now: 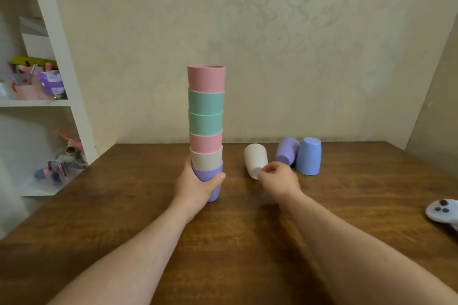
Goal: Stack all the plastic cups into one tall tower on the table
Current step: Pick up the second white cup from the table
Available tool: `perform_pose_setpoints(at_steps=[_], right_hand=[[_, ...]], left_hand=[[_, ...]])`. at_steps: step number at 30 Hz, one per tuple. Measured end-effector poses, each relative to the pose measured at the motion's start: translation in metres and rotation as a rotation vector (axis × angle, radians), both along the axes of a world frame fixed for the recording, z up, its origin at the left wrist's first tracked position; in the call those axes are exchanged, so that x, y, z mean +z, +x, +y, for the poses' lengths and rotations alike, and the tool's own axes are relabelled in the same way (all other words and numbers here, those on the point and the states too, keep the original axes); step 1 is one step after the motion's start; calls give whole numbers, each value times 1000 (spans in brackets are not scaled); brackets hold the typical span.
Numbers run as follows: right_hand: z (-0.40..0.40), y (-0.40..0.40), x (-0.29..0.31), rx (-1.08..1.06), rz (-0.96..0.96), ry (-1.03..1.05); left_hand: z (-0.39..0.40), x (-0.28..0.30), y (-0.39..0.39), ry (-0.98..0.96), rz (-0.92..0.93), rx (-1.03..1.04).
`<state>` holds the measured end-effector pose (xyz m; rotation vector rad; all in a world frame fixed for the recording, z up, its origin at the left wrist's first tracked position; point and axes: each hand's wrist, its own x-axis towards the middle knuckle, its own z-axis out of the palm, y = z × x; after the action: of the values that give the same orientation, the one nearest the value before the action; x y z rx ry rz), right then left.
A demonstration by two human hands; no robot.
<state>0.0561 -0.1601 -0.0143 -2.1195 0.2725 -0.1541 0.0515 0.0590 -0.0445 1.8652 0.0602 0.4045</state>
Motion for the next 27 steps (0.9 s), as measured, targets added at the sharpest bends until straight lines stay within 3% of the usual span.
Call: perform_pose_setpoints(at_steps=[5, 8, 11, 17, 24, 27], right_hand=[[-3, 40, 24, -76, -65, -172], [16, 62, 20, 15, 122, -360], [34, 78, 9, 66, 217, -391], [39, 82, 11, 14, 126, -648], [19, 31, 38, 173, 235, -700], [5, 0, 30, 99, 56, -442]], left_hand=[[-2, -7, 4, -44, -11, 0], [-1, -8, 5, -50, -4, 1], [-1, -9, 5, -49, -16, 17], [-2, -8, 6, -29, -9, 34], [-3, -3, 3, -12, 32, 38], [-4, 2, 0, -22, 66, 20]])
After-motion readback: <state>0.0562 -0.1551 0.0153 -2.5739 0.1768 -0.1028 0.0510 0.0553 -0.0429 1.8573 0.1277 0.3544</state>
